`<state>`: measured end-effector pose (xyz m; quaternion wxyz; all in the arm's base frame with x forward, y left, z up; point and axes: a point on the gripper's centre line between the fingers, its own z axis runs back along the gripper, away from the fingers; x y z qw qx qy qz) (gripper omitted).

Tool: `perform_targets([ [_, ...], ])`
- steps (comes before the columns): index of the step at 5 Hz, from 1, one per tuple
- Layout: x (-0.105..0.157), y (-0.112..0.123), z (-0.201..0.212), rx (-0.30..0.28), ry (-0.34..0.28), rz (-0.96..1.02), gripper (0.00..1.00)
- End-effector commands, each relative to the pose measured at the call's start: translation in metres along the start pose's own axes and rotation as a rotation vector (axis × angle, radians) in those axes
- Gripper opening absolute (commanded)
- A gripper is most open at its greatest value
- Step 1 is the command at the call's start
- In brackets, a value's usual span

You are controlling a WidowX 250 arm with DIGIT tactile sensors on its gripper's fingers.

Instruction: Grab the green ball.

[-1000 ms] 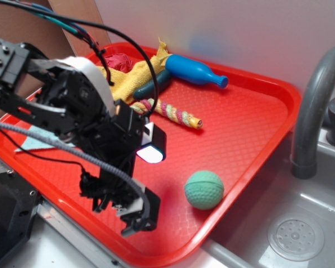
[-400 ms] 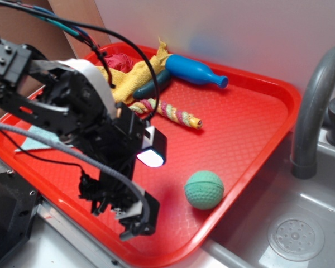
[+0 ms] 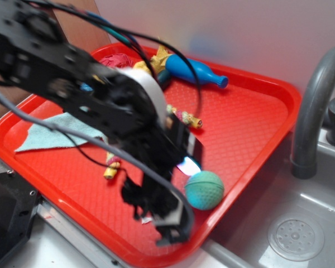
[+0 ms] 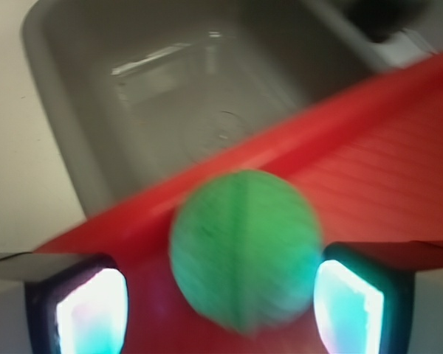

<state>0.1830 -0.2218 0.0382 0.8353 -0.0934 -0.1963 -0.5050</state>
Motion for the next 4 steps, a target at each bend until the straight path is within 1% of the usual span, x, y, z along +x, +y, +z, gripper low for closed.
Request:
perform_targets([
  [1,0.005,-0.034,-0.016,-0.105,-0.058,-0.067,0.0],
  [2,0.007,-0.033,-0.01,-0.104,-0.071,-0.067,0.0],
  [3,0.003,-0.029,0.012,-0.094,-0.086,-0.051,0.0],
  [4,-0.006,-0.025,0.06,-0.039,-0.125,0.003,0.0],
])
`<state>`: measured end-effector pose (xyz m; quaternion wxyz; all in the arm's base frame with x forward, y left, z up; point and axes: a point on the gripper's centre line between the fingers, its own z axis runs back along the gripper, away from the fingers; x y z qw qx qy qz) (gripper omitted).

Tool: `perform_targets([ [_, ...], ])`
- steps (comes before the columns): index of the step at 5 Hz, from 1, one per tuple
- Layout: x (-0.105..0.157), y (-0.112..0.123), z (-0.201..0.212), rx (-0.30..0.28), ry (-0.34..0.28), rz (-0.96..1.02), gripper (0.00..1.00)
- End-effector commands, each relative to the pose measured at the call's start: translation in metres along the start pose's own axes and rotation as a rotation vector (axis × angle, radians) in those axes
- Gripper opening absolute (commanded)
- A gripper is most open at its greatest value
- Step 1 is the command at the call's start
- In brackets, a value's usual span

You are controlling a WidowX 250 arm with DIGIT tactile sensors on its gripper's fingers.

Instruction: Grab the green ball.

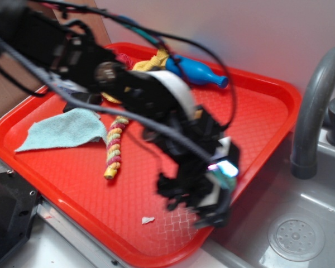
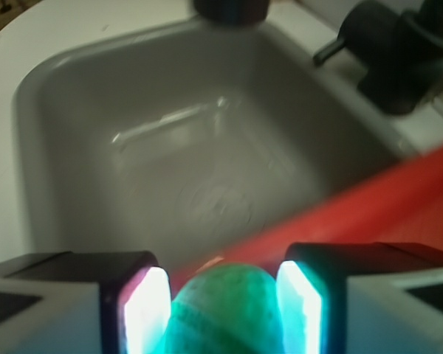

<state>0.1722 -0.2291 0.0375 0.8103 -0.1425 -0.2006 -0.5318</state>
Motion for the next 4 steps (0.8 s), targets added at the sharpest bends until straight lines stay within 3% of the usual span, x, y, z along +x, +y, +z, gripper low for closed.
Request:
perform_targets([
  [1,-0.015,-0.019,0.119,0.168,-0.067,0.243,0.0],
  [2,-0.032,-0.015,0.161,0.224,0.039,0.495,0.0],
  [3,-0.047,-0.003,0.175,0.274,0.171,0.748,0.0],
  [4,-0.051,0.009,0.174,0.355,0.231,0.988,0.0],
])
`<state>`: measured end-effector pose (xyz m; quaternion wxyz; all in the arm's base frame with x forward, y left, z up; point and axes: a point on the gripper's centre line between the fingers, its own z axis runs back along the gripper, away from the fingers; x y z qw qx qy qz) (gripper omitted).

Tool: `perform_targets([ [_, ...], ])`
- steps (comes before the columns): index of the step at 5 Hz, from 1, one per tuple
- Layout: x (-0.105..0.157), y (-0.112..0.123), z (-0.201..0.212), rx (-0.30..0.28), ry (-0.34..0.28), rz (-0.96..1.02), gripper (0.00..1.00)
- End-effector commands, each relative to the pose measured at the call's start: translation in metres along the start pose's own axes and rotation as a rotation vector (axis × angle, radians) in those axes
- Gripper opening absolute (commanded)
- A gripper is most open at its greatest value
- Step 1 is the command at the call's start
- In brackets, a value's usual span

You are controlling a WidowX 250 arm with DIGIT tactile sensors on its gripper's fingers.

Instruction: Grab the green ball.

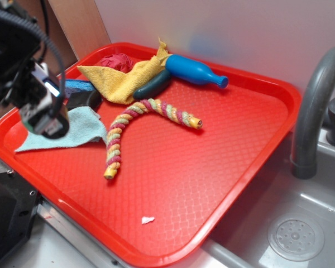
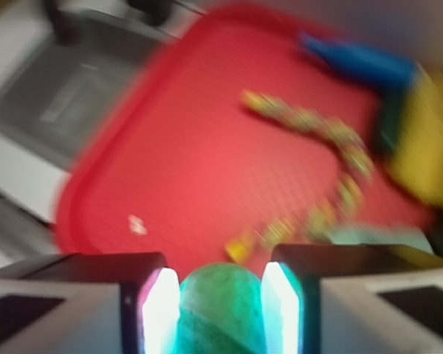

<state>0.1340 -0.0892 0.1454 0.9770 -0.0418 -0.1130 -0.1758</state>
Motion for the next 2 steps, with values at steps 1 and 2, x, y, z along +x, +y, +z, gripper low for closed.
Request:
perform_targets([
  [1,0.0155,-0.0106,0.0128,0.093,0.018,0.344,0.0],
  [2,0.0174,-0.0107,0.0064,0.097,0.032,0.37,0.0],
])
